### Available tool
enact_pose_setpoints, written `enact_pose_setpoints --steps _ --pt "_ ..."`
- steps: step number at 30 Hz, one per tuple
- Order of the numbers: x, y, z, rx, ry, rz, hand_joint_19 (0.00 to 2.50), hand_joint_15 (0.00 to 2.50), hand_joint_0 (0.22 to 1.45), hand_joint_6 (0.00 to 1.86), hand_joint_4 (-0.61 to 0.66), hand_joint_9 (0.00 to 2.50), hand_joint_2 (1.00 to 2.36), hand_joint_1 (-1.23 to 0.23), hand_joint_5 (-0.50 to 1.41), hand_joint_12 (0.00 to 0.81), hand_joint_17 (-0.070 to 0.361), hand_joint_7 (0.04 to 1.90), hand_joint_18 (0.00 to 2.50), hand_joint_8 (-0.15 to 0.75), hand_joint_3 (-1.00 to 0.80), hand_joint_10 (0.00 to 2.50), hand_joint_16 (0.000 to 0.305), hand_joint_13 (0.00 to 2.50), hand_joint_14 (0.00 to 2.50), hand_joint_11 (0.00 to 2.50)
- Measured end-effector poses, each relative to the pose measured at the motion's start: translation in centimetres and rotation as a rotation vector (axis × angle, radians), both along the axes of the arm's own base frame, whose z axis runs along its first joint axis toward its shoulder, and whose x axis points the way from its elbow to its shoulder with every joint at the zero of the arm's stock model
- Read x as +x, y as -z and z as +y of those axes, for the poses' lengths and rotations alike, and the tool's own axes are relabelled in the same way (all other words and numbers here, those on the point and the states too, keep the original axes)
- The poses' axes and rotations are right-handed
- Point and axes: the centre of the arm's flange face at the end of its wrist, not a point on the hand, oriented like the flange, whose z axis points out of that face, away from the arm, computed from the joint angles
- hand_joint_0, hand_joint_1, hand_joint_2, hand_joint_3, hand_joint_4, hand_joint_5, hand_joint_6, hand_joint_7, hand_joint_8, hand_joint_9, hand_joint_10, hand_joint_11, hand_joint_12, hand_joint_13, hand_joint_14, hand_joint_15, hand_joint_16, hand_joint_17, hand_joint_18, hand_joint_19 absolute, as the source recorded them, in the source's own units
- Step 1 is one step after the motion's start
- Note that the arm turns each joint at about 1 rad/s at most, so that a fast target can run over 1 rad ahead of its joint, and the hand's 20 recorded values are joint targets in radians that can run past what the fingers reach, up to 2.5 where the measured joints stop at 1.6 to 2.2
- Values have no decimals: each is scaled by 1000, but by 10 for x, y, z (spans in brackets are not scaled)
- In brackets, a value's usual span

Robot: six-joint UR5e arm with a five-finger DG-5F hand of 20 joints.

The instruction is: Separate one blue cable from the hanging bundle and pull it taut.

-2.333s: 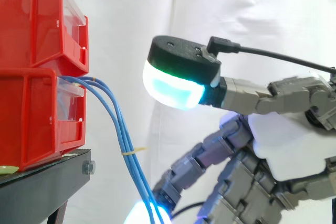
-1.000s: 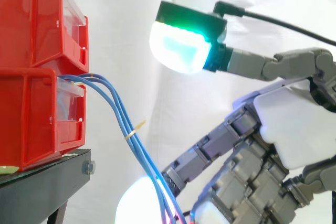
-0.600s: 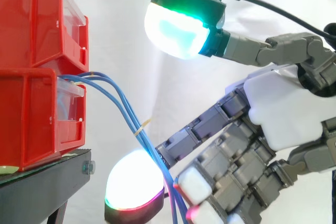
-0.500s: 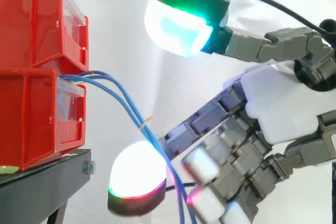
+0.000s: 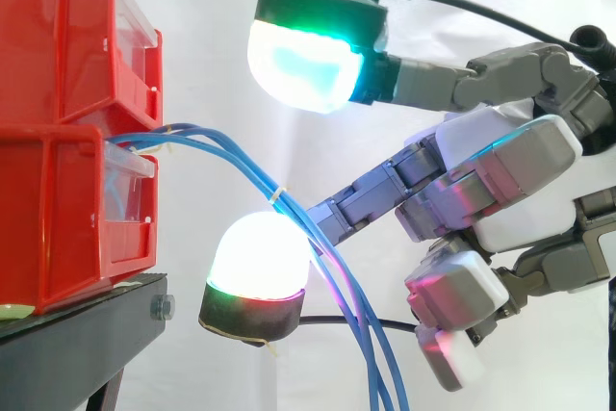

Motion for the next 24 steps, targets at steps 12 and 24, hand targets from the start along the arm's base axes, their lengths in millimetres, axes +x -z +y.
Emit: enact_pose_setpoints --steps 12,24 --pt "0 1 -3 -5 3 2 721 675 676 505 200 2039 1008 -561 123 265 84 1109 1127 143 -409 20 37 1485 23 533" --pt "0 1 -5 7 12 -1 673 661 671 505 182 2058 1012 -647 128 269 94 1119 1177 165 -279 22 42 1518 23 505"
